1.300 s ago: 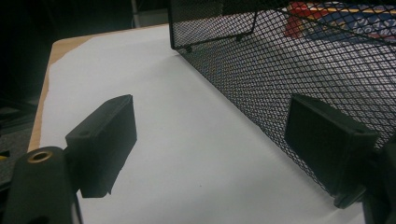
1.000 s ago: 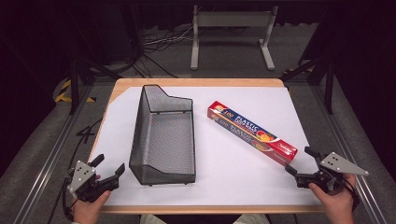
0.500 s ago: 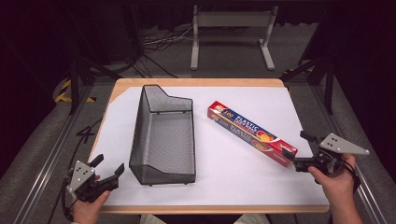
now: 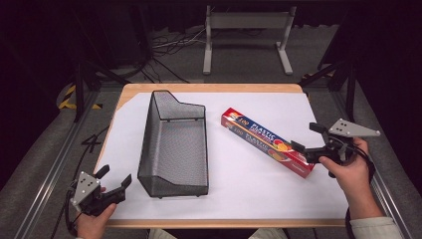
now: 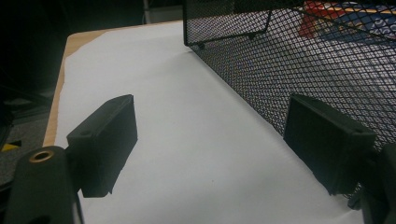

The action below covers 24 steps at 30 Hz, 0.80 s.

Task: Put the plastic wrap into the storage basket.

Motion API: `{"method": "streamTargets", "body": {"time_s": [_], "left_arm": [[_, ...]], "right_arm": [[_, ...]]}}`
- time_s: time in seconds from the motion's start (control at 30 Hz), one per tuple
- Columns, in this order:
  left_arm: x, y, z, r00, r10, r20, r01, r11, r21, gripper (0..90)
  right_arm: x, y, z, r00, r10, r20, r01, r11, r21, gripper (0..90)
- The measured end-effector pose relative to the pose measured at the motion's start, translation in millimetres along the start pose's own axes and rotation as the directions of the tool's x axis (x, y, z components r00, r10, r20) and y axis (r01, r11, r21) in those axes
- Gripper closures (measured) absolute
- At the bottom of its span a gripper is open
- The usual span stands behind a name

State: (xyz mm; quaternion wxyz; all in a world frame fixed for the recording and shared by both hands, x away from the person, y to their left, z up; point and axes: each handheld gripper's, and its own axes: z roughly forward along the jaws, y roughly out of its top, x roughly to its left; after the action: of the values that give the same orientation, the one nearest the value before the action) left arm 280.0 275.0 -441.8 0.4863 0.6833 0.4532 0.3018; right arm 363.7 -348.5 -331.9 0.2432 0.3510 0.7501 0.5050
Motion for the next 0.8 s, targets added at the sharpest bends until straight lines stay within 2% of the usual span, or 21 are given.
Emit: {"method": "streamTargets", "body": {"time_s": [0.33,0.53,0.7,0.8], "left_arm": [[0.1,-0.4,0.5,1.0,-0.001,-0.002,0.001,1.0,0.004,18.4],[0.9,-0.9,0.7,1.0,-0.001,0.0,0.001,1.0,0.003,18.4],[1.4,-1.2,0.5,1.0,-0.003,0.0,0.003,1.0,0.003,18.4],[1.6,-1.5,0.7,1.0,-0.004,0.001,0.004,1.0,0.005,18.4]], "right_arm": [[-8.1,17.6,33.7,0.9994,-0.029,-0.021,0.031,0.994,0.102,7.9],[-11.6,26.5,57.3,0.9983,-0.047,-0.034,0.052,0.984,0.169,10.0],[-14.6,33.3,73.9,0.9975,-0.05,-0.049,0.059,0.978,0.202,11.8],[-17.1,35.6,84.3,0.9969,-0.058,-0.054,0.069,0.97,0.233,13.2]]}}
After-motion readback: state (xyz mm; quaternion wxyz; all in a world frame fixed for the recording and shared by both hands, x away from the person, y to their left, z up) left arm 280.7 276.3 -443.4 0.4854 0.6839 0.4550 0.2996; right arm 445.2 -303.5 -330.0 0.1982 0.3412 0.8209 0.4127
